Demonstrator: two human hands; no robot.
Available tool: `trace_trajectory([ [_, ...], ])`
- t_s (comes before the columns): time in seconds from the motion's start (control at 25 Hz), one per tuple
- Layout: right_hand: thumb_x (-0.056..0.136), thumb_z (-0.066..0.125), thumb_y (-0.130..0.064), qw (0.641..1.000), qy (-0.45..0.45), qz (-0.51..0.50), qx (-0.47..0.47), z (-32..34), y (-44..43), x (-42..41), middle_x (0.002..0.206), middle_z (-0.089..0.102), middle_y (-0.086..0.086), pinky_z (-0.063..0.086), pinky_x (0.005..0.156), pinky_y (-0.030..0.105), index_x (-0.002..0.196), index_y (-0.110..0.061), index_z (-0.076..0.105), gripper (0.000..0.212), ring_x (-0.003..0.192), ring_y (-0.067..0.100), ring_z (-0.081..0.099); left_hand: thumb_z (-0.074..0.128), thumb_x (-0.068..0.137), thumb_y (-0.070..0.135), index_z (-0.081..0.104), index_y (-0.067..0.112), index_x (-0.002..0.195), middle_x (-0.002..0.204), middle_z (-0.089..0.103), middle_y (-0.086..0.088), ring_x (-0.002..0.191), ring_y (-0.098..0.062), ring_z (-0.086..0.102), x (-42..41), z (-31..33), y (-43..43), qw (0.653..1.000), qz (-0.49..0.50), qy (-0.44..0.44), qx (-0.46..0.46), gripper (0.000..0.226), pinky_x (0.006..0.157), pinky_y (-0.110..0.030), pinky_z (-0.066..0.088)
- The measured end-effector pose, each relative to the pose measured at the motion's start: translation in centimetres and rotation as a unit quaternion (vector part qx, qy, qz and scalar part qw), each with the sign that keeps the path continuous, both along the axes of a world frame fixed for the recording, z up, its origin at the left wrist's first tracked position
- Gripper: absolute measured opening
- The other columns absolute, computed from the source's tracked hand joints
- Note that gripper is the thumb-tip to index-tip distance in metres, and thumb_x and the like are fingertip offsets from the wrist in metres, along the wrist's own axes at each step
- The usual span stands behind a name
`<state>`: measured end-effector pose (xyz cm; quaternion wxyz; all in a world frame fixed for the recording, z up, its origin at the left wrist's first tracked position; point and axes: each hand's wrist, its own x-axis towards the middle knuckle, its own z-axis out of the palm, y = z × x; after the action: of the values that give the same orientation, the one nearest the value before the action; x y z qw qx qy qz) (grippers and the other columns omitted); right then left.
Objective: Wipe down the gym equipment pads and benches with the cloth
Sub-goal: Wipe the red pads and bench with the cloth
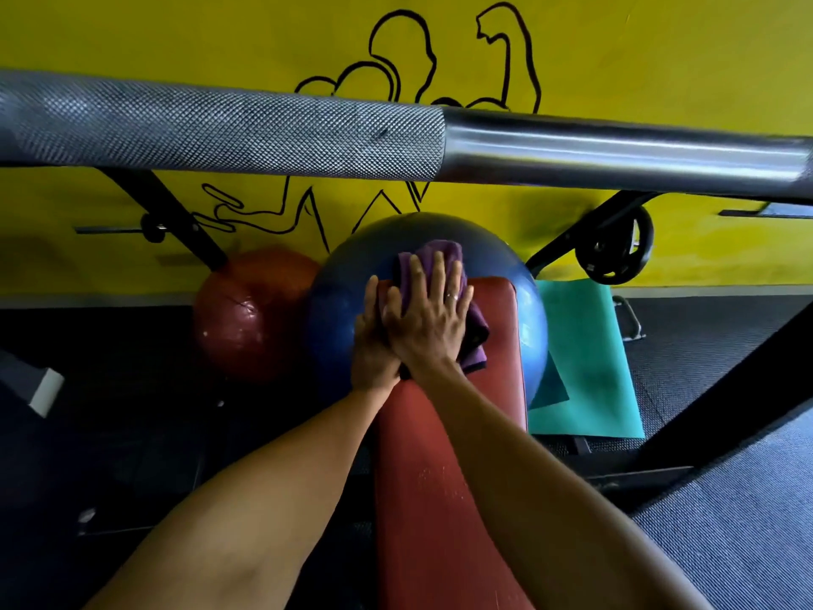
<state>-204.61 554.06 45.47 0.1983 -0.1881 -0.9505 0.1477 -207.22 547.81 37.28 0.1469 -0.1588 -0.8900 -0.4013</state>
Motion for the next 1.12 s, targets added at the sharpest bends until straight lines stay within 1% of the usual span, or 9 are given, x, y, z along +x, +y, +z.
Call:
trace_trajectory([
  [0.08,0.099,0.047,-0.045,0.997,0.029,0.065,0.024,-1.4,0.6,2.6,0.168,0.024,0.008,0.014,0.126,0.052,0.158,-0.027,0.036,0.063,0.157,0.03,0.013,0.024,0.111,0.029,0.009,0.007,0.161,0.162,0.021,-0.027,0.139,-0.041,0.04,-0.2,0.0,-0.4,0.999,-0.03,-0.024,0.014,0.056,0.11,-0.049,0.04],
  [0.16,0.097,0.051,-0.039,0.991,0.037,0.111,0.071,-2.7,3.8,5.6,0.168,0.025,0.005,0.021,0.124,0.053,0.159,-0.026,0.035,0.065,0.157,0.027,0.017,0.036,0.11,0.028,0.024,0.013,0.159,0.154,0.04,-0.023,0.127,-0.037,0.052,0.8,1.5,-0.3,0.989,0.02,-0.056,0.134,0.053,0.106,-0.044,0.043],
  [0.24,0.094,0.051,-0.037,0.988,0.02,0.111,0.11,-2.8,6.9,7.4,0.169,0.023,0.004,0.024,0.123,0.055,0.158,-0.024,0.036,0.067,0.157,0.028,0.017,0.033,0.109,0.034,0.027,0.022,0.16,0.147,0.05,-0.02,0.124,-0.035,0.054,1.7,2.7,-0.4,0.98,0.047,-0.069,0.179,0.052,0.103,-0.038,0.043],
  [0.44,0.098,0.046,-0.044,0.989,-0.056,-0.077,-0.11,1.9,5.7,1.0,0.172,0.005,0.001,-0.003,0.127,0.049,0.161,-0.035,0.022,0.068,0.158,0.028,-0.006,0.035,0.108,0.04,0.021,0.027,0.16,0.138,0.053,-0.021,0.116,-0.036,0.058,1.4,3.0,-0.5,0.99,0.039,-0.072,0.113,0.056,0.098,-0.04,0.045],
  [0.52,0.098,0.041,-0.046,0.996,-0.047,-0.001,-0.081,2.1,2.1,-0.7,0.172,0.009,0.003,-0.003,0.126,0.05,0.159,-0.036,0.029,0.063,0.158,0.027,-0.004,0.035,0.109,0.041,0.011,0.018,0.161,0.152,0.04,-0.025,0.124,-0.038,0.054,0.4,1.4,-0.1,0.994,0.025,-0.063,0.088,0.062,0.102,-0.043,0.043],
  [0.6,0.099,0.043,-0.046,0.998,-0.007,0.062,-0.022,0.1,0.2,0.9,0.17,0.016,0.006,0.006,0.127,0.05,0.159,-0.034,0.033,0.062,0.158,0.028,0.005,0.027,0.111,0.043,0.001,0.016,0.162,0.165,0.017,-0.022,0.145,-0.037,0.033,-0.8,-0.2,-0.1,0.999,-0.028,-0.017,-0.022,0.064,0.112,-0.048,0.036],
  [0.8,0.098,0.052,-0.035,0.992,0.016,0.104,0.068,-3.2,5.7,8.6,0.168,0.025,0.007,0.024,0.124,0.052,0.158,-0.027,0.036,0.063,0.156,0.029,0.018,0.037,0.109,0.03,0.026,0.021,0.16,0.142,0.052,-0.021,0.123,-0.034,0.055,1.4,2.5,-0.6,0.98,0.046,-0.081,0.175,0.053,0.102,-0.035,0.041],
  [1.0,0.102,0.043,-0.03,0.996,-0.025,-0.048,-0.077,-0.3,7.0,3.9,0.172,0.001,0.005,0.007,0.127,0.051,0.163,-0.028,0.017,0.066,0.158,0.031,-0.001,0.036,0.109,0.036,0.025,0.026,0.16,0.129,0.054,-0.02,0.109,-0.033,0.061,1.5,3.1,-0.5,0.984,0.042,-0.087,0.147,0.054,0.087,-0.031,0.045],
  [1.12,0.101,0.04,-0.038,0.998,-0.022,0.016,-0.053,0.1,3.0,2.4,0.171,0.008,0.009,0.004,0.127,0.049,0.162,-0.027,0.023,0.064,0.158,0.033,0.002,0.031,0.107,0.043,0.02,0.031,0.159,0.148,0.042,-0.021,0.12,-0.04,0.058,1.6,3.2,-1.0,0.994,0.04,-0.071,0.07,0.054,0.094,-0.041,0.049],
])
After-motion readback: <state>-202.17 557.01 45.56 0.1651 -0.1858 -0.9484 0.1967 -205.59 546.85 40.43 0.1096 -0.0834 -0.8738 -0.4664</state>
